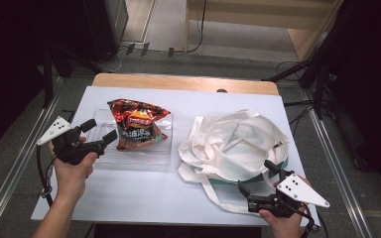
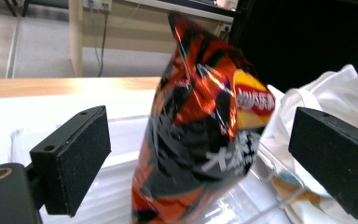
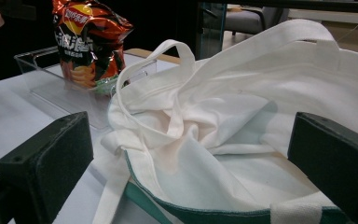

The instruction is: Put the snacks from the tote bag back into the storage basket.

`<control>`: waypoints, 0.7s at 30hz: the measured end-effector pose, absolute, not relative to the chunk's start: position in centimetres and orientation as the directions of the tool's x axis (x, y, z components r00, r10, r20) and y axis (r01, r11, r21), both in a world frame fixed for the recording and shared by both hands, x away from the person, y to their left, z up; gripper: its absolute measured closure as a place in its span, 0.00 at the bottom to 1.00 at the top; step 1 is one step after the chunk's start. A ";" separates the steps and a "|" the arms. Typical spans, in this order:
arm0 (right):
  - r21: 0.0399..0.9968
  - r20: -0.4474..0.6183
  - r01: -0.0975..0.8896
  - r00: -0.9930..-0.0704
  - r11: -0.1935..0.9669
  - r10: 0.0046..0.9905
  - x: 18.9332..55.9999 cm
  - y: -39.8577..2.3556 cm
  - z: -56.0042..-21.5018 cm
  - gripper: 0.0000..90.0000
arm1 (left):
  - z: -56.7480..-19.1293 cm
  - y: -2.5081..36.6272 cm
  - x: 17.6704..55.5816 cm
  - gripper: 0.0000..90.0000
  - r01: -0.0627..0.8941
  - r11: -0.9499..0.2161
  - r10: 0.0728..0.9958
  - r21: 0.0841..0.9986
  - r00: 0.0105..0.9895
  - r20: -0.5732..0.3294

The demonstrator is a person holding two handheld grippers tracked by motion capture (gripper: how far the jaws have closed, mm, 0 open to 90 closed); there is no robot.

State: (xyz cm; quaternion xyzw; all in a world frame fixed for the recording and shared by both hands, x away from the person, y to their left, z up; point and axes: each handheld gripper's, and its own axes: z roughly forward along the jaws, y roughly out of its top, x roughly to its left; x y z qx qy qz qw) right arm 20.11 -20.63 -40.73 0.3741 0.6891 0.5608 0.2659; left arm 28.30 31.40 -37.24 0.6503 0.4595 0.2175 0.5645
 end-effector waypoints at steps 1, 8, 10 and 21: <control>0.972 0.055 0.219 -0.577 0.090 0.815 20.1 -20.7 -40.8 0.00 | -37.5 31.4 28.1 0.07 0.350 0.070 0.836 0.934 0.490 -0.246; 0.971 0.052 0.220 -0.571 0.091 0.819 20.2 -20.9 -40.9 0.00 | -37.6 31.1 26.7 0.05 0.334 0.045 0.843 0.942 0.493 -0.215; 0.971 0.053 0.222 -0.567 0.090 0.822 20.3 -21.1 -40.9 0.00 | -37.9 31.2 26.1 0.06 0.321 0.042 0.850 0.946 0.486 -0.203; 0.971 0.062 0.228 -0.547 0.078 0.835 20.5 -21.8 -41.1 0.00 | -39.5 31.9 24.1 0.06 0.342 0.012 0.859 0.940 0.477 -0.184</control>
